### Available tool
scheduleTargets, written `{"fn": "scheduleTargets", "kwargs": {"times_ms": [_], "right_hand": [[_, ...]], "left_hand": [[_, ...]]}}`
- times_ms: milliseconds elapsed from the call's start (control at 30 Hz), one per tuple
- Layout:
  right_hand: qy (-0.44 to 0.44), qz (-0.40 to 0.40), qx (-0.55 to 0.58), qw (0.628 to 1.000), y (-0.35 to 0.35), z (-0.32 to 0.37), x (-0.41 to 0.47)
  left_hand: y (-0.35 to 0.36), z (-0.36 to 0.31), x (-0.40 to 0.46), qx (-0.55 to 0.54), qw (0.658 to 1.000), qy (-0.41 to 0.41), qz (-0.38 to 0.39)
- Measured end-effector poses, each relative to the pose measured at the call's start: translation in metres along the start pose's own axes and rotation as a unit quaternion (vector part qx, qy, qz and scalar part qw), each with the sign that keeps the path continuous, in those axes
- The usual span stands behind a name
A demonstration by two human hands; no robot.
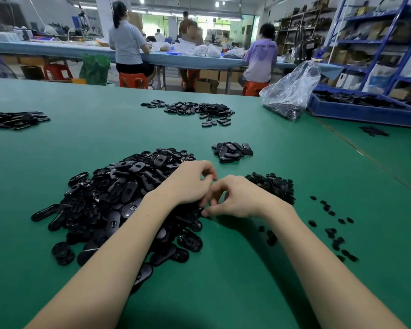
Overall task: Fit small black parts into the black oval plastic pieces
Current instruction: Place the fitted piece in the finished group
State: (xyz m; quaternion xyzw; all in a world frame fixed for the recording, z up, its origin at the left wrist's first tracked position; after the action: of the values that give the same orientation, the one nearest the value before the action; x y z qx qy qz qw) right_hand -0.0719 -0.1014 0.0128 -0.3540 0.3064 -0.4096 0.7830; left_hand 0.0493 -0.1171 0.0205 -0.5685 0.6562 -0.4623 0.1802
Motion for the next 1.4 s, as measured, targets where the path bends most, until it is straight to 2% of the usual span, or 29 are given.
{"fn": "scheduleTargets", "kwargs": {"times_ms": [200,533,700,867,1000,1167,1400], "right_hand": [[0.002,-0.029,0.007,1.000,-0.007,-0.005,0.000],[0.091,-0.155,0.117,0.977,-0.046,-0.042,-0.006],[0.087,-0.169,0.146,0.971,-0.053,-0.049,-0.010],[0.080,-0.169,0.155,0.970,-0.055,-0.048,-0.011],[0.126,-0.212,0.067,0.967,-0.068,-0.061,-0.013],[0.168,-0.180,-0.038,0.968,-0.063,-0.072,-0.012],[0.186,-0.204,-0.143,0.950,-0.055,-0.062,-0.011]], "left_hand": [[-0.005,-0.002,-0.002,-0.004,1.000,0.006,-0.016],[-0.003,-0.012,-0.004,-0.070,0.998,-0.008,-0.008],[0.003,-0.014,-0.007,-0.159,0.986,-0.041,0.010],[0.015,-0.008,-0.008,-0.327,0.937,-0.118,-0.012],[0.017,-0.004,-0.008,-0.355,0.924,-0.142,-0.033],[0.020,-0.003,-0.009,-0.362,0.919,-0.148,-0.039],[0.019,-0.002,-0.009,-0.365,0.918,-0.148,-0.046]]}}
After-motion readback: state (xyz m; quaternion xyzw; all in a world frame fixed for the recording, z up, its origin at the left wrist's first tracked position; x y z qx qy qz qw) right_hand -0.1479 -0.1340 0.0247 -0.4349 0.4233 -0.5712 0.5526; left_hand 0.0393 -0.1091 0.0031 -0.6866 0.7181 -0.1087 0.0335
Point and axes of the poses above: each hand's wrist, its own x-axis towards the middle knuckle, its own y-axis out of the palm, z = x × y, the point moved 6 cm from there along x, towards the middle knuckle, and after that the axes turned 8 degrees about y, right-handed, at the moved point
